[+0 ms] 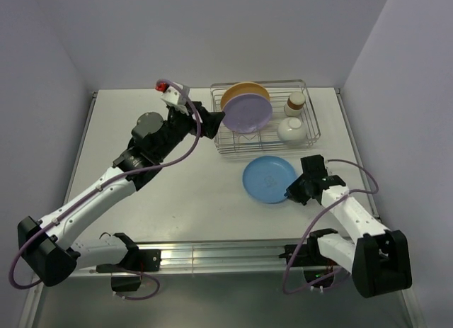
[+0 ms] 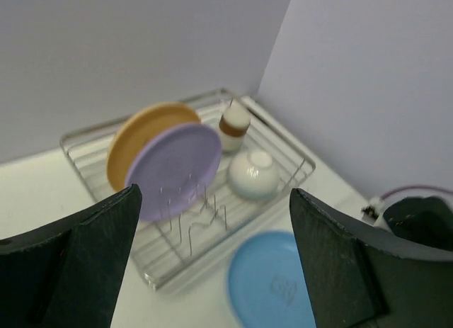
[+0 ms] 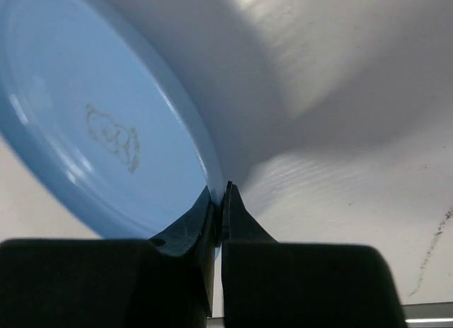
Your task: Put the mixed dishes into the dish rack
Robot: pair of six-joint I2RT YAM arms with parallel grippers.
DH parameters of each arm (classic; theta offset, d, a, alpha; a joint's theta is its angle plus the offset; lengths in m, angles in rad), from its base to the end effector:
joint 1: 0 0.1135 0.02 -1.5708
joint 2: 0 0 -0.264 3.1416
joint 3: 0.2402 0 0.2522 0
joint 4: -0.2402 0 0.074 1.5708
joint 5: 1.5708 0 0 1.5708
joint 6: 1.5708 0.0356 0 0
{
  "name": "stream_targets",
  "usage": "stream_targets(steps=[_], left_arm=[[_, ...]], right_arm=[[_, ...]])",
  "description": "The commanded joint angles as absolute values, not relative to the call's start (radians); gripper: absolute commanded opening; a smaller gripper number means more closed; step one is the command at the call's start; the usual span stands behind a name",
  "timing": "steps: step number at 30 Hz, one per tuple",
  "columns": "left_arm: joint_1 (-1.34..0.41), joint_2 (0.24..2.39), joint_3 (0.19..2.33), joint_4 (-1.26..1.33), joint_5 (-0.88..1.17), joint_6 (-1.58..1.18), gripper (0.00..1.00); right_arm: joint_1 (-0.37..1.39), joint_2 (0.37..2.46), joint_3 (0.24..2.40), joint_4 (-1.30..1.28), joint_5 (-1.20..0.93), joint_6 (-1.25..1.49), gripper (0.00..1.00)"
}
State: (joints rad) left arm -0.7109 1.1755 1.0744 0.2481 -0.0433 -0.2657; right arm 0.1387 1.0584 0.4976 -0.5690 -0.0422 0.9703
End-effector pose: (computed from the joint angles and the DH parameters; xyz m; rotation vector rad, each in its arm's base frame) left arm 0.2105 -0.1792 0.4082 0.2884 1.4410 -0.7706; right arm 0.1748 0.0259 0.1650 1.1046 2.5339 0.3758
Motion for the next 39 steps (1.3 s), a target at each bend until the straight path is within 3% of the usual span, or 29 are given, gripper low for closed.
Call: stream_targets(steps=[1, 6, 14, 19, 28, 30, 31, 32, 33, 35, 36, 37, 38, 39], left_arm=[[-0.712, 1.186, 1.190, 0.016, -0.061, -0.307, 0.90], [-0.710, 1.252, 1.354, -0.202, 0.122, -0.278, 0.84], [-0.710, 1.479, 1.561, -0.437, 0.515, -0.301, 0.85], [-0.724, 1.500, 1.481, -0.304, 0.797, -0.363, 0.89], [-0.744, 1.451, 1.381, -0.208, 0.904, -0.385, 0.87], [-0.749, 1.460, 1.390, -0.242, 0.946, -0.359, 0.78], [-0.749, 1.480, 1.396, -0.264, 0.983, -0.344, 0.55], [-0.749, 1.489, 1.408, -0.271, 1.035, -0.342, 0.39], [-0.749, 1.502, 1.413, -0.279, 1.040, -0.341, 0.02], [-0.749, 1.505, 1.430, -0.298, 1.013, -0.331, 0.00], [-0.749, 1.496, 1.439, -0.311, 0.932, -0.316, 0.00], [-0.749, 1.487, 1.450, -0.325, 0.857, -0.278, 0.00], [-0.749, 1.473, 1.469, -0.354, 0.753, -0.253, 0.00], [-0.753, 1.439, 1.473, -0.359, 0.536, -0.221, 0.00]], right_arm=[[0.204, 0.919, 0.543, -0.629, 0.052, 0.920, 0.00], [0.304, 0.603, 0.681, -0.829, 0.120, 0.916, 0.00], [0.308, 0.468, 0.859, -0.954, -0.046, 0.813, 0.00], [0.310, 0.462, 0.956, -0.971, -0.086, 0.766, 0.00], [0.308, 0.474, 1.014, -0.950, -0.113, 0.744, 0.00], [0.308, 0.472, 1.015, -0.922, -0.129, 0.736, 0.00], [0.308, 0.472, 1.012, -0.910, -0.144, 0.736, 0.00], [0.308, 0.476, 1.006, -0.896, -0.144, 0.738, 0.00], [0.308, 0.477, 1.006, -0.894, -0.144, 0.736, 0.00], [0.308, 0.495, 1.005, -0.905, -0.124, 0.736, 0.17], [0.308, 0.499, 1.006, -0.916, -0.108, 0.738, 0.33], [0.308, 0.502, 1.008, -0.929, -0.083, 0.739, 0.66], [0.308, 0.496, 1.005, -0.957, -0.027, 0.747, 0.86], [0.307, 0.488, 1.000, -0.972, 0.000, 0.753, 0.97]])
